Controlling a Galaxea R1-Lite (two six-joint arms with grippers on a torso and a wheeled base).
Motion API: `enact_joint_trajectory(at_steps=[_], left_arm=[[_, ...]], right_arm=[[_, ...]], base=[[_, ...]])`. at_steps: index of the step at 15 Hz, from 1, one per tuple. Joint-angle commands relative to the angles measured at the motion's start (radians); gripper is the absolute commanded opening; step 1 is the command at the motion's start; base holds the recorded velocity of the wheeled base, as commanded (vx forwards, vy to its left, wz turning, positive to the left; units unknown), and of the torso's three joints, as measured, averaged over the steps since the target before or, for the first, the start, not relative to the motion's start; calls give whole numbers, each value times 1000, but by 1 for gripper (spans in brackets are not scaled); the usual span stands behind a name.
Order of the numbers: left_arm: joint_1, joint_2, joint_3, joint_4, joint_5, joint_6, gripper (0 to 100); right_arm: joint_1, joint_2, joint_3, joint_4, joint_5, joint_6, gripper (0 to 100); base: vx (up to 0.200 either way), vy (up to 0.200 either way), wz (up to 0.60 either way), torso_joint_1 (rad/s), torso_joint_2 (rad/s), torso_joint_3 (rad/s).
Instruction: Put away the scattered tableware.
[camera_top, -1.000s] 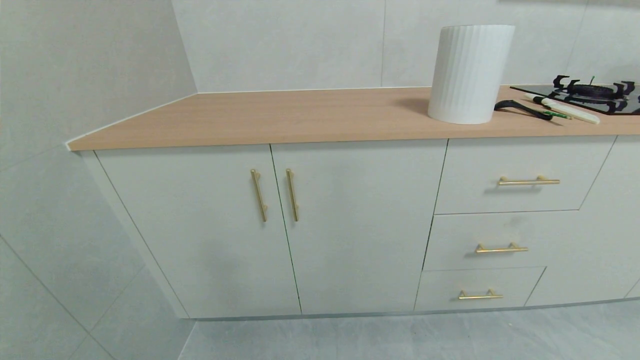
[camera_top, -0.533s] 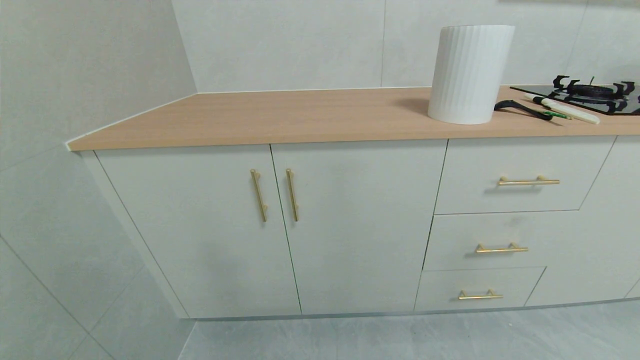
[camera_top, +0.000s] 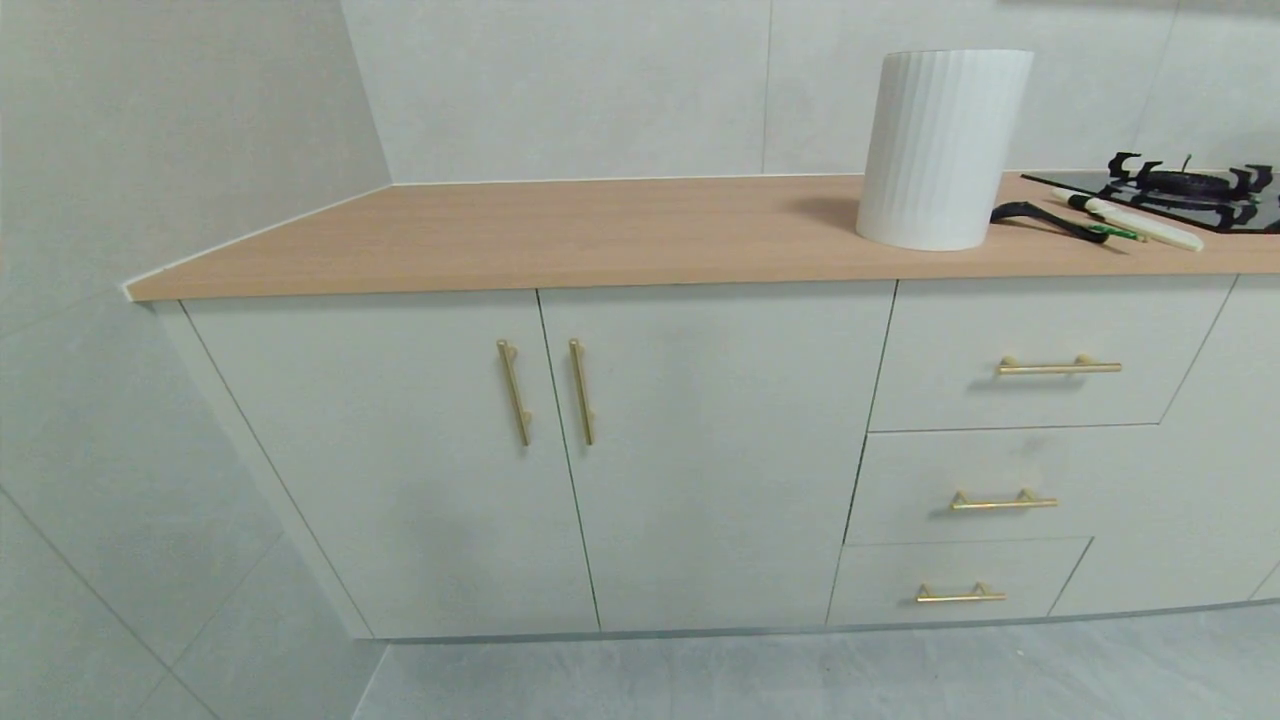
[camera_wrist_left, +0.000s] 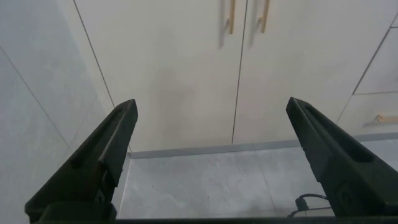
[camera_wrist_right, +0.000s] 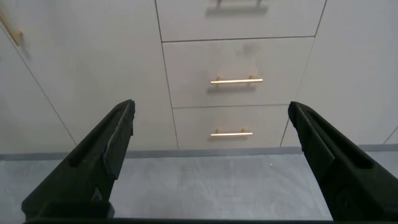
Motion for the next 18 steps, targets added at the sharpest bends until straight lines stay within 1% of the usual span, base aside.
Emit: enact_joint_trajectory(at_steps=[1,15,18], left_arm=[[1,1,-1,0,1,0,100],[1,1,-1,0,-1,3,100],[1,1,-1,0,1,5,100]], right_arm=[[1,3,0,0,0,-1,100],[1,3,0,0,0,-1,100],[1,3,0,0,0,-1,100]], base=[[0,-200,0,12,-2,-7],[0,-200,0,2,2,1],[0,0,0,0,0,0]])
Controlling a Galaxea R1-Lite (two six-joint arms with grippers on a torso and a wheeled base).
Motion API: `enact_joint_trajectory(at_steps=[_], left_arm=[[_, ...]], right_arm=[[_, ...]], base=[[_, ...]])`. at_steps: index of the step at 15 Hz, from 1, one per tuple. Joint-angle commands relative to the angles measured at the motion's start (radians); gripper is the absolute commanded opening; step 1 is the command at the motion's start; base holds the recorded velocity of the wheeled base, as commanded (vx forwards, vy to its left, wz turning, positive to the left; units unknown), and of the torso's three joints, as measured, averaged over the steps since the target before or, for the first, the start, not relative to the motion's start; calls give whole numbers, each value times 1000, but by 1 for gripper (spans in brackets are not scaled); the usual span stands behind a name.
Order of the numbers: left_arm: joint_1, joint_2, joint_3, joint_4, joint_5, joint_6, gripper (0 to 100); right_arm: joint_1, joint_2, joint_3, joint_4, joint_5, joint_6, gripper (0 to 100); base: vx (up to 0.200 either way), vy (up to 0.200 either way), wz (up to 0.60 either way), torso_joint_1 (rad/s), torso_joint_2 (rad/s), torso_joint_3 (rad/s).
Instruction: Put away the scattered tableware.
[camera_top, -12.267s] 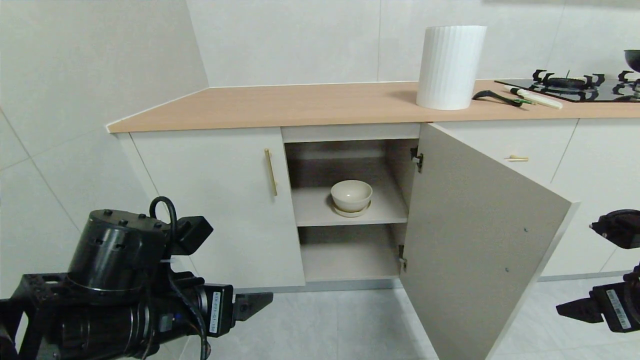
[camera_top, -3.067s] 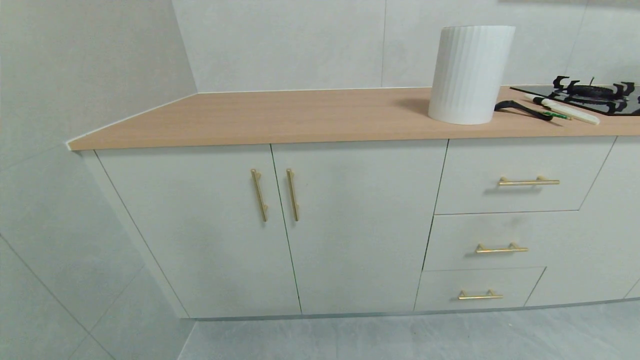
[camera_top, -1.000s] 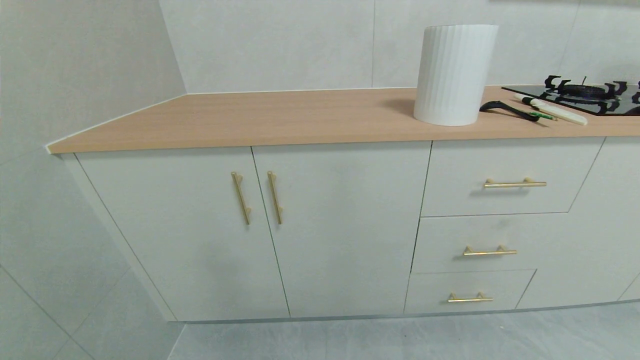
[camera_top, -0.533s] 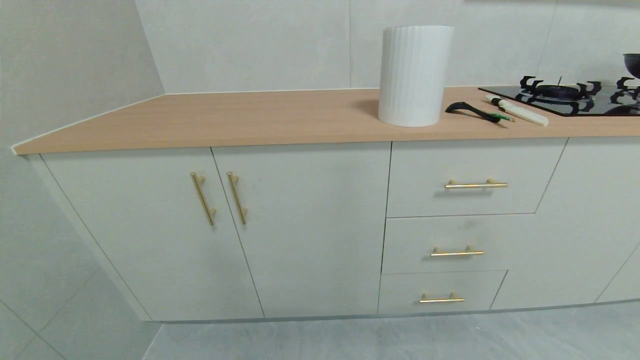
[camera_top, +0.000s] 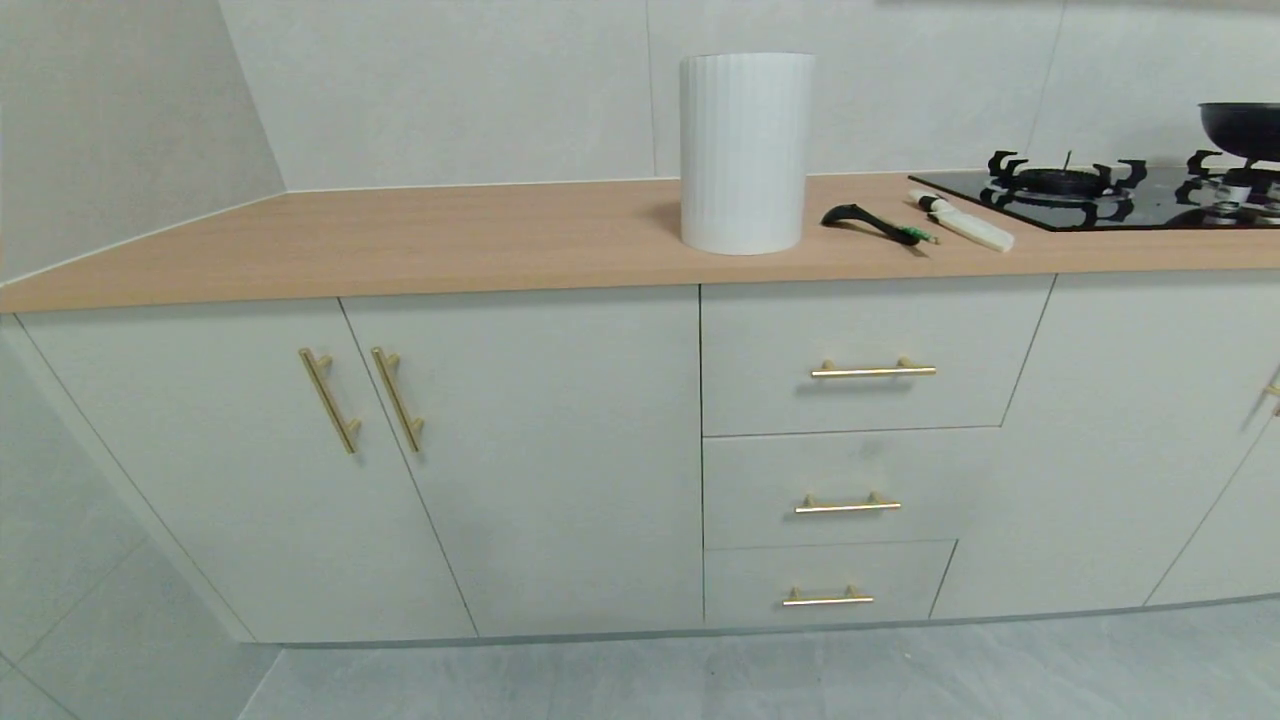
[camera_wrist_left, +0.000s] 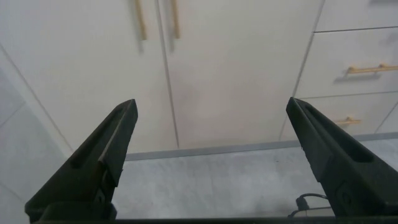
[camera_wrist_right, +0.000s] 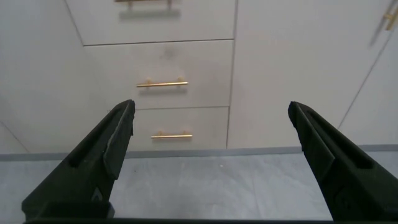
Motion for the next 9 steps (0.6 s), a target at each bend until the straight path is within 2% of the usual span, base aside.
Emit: enact_joint_trajectory(at_steps=[1,7,9], left_arm=[[0,1,0,0,0,0,100],[0,1,1,0,0,2,100],[0,1,1,0,0,2,100]], right_arm=[[0,2,0,0,1,0,100],[0,2,0,0,1,0,100],[0,2,0,0,1,0,100]], base=[[0,0,0,0,0,0],[0,0,0,0,0,0],[200,0,0,7,5,0]])
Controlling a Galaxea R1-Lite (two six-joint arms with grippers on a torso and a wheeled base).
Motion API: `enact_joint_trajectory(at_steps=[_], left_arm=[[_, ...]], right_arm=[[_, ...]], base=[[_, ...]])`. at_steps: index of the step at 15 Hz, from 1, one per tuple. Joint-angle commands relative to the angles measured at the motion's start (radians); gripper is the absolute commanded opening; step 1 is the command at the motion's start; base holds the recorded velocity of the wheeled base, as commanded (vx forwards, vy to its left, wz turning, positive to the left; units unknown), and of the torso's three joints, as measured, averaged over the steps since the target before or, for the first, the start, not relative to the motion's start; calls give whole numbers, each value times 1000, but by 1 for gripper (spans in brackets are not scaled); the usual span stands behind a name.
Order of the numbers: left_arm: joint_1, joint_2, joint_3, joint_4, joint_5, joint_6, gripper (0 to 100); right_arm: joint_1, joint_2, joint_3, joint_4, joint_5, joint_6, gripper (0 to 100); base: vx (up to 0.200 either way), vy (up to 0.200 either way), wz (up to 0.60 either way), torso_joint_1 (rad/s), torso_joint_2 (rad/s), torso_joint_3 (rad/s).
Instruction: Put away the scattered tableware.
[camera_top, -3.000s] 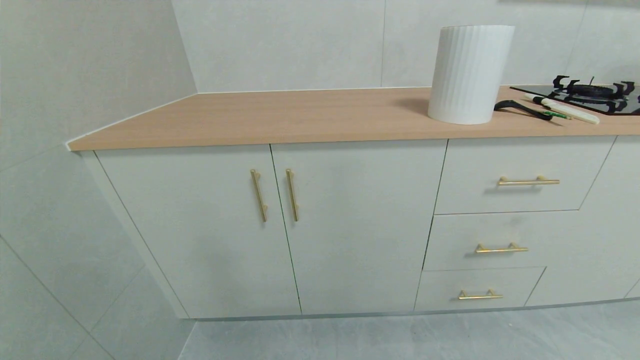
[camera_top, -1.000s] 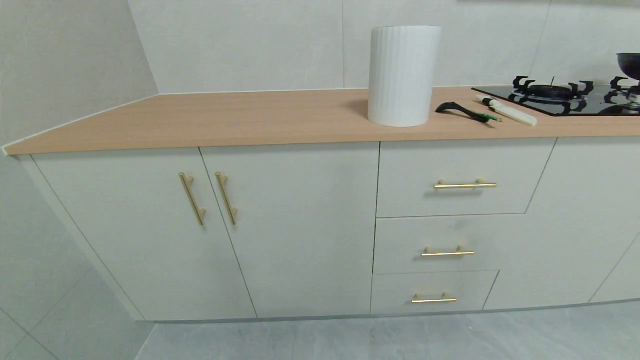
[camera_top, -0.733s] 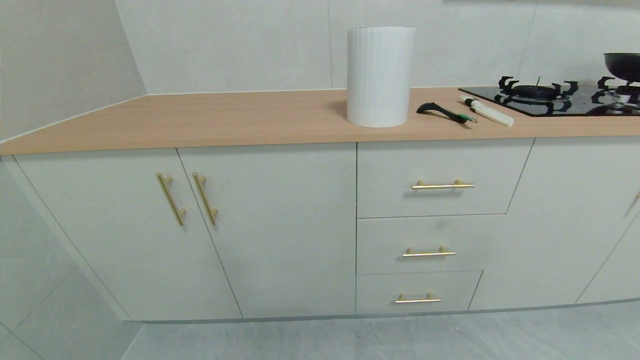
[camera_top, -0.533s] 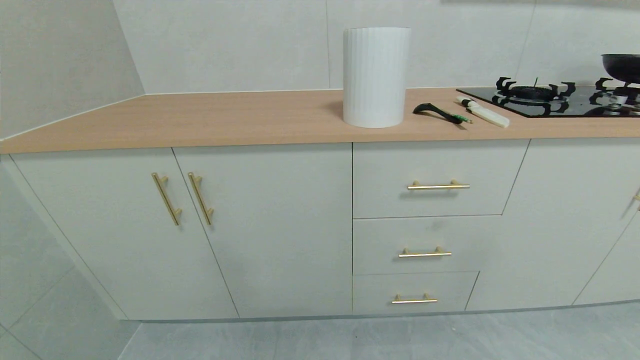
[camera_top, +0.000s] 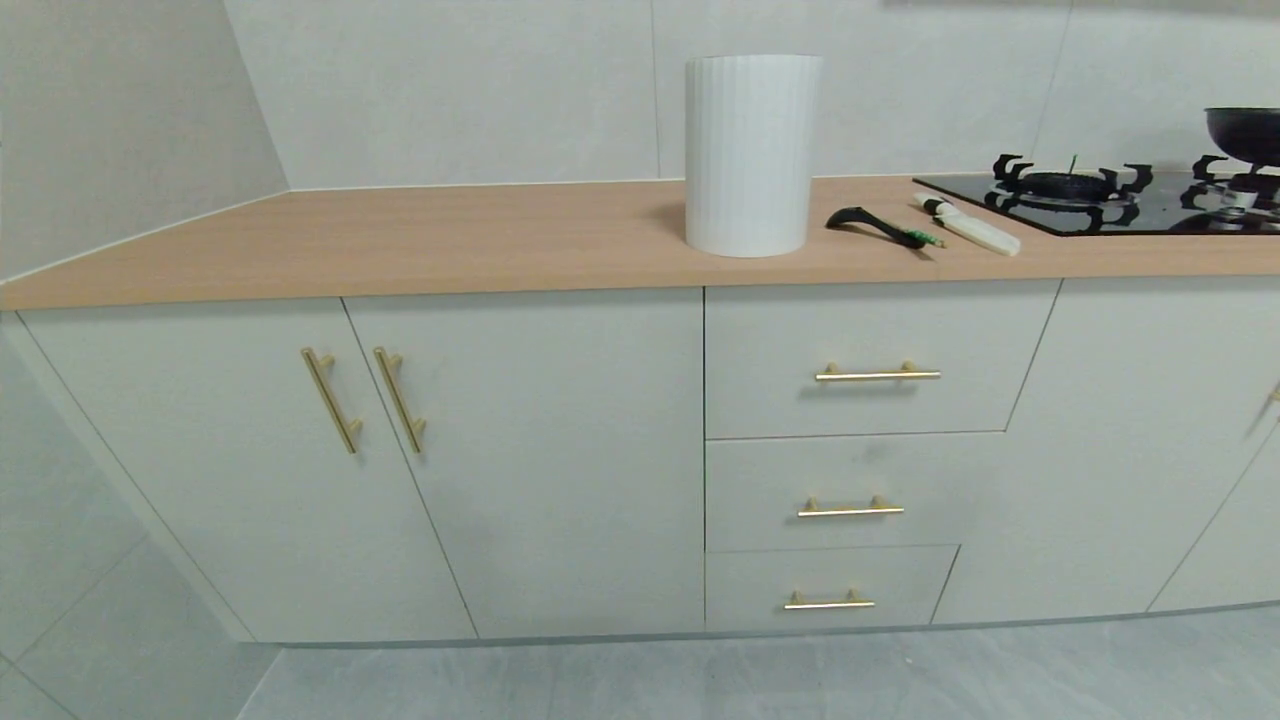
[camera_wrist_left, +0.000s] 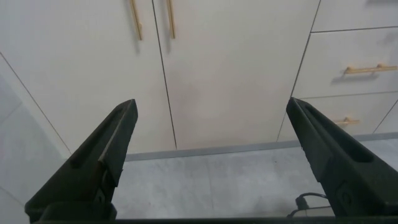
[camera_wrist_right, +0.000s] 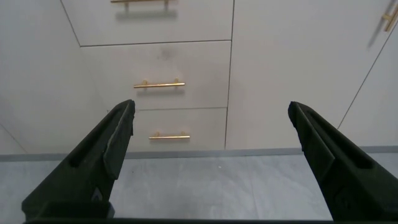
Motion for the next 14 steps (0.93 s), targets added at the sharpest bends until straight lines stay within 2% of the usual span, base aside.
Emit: enact_joint_trajectory(at_steps=[1,6,14], left_arm=[[0,1,1,1,0,0,100],[0,1,1,1,0,0,100],[0,1,1,-1,0,-3,100]], right_arm=[[0,2,0,0,0,0,100],[0,2,0,0,0,0,100],[0,2,0,0,3,-4,100]], base=[[200,0,0,-2,2,7],[200,0,0,5,4,3],[0,0,0,0,0,0]])
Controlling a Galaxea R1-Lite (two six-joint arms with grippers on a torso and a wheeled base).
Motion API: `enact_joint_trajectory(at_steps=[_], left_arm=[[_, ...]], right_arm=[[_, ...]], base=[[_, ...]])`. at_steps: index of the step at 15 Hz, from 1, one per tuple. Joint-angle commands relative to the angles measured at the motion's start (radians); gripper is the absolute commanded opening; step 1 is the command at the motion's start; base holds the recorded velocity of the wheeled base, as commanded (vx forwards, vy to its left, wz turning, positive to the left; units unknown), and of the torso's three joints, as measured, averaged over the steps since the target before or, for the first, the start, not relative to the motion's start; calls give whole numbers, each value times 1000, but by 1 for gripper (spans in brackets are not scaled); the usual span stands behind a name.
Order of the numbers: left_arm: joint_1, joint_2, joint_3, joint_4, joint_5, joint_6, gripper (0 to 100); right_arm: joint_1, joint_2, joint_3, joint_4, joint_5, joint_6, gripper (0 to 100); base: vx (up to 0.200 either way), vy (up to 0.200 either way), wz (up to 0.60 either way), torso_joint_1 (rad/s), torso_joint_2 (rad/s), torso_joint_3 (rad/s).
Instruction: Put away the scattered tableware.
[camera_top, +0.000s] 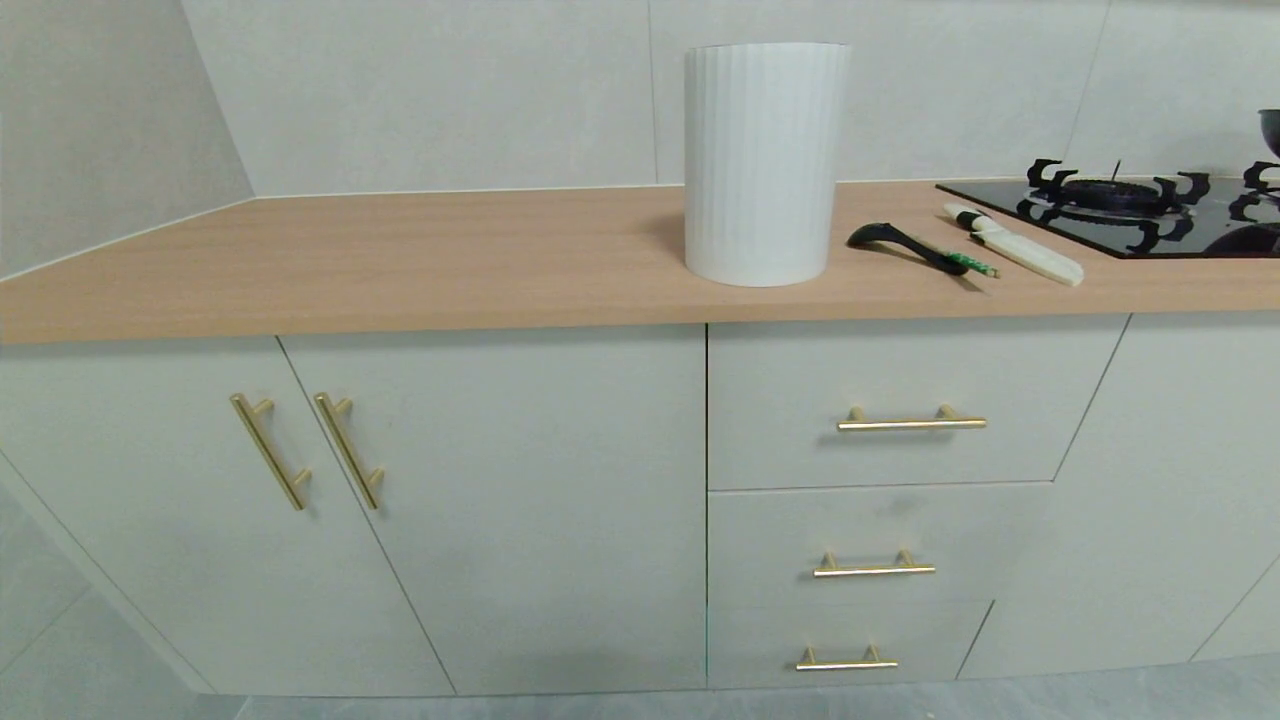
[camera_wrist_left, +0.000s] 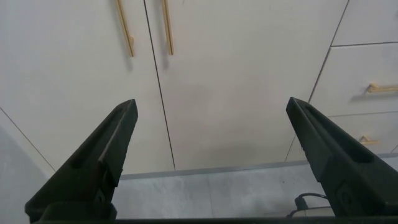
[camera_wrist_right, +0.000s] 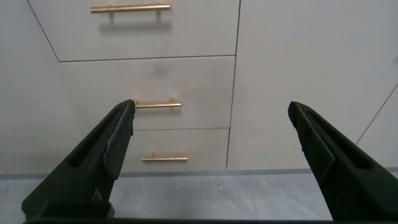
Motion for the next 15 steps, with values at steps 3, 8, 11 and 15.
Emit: enact_joint_trajectory(at_steps=[3,8,11,15], left_arm=[[1,1,0,1,0,0,100],[1,1,0,-1,0,0,100],[1,1,0,1,0,0,100],[1,1,0,1,0,0,100]], right_arm=[[0,1,0,0,8,-13,100],[25,156,-196,4,70,8,100],[32,343,-222,4,72,-15,100],[83,667,-273,1,70,-15,100]], base=[[0,0,0,0,0,0],[0,0,0,0,0,0],[0,0,0,0,0,0],[0,0,0,0,0,0]])
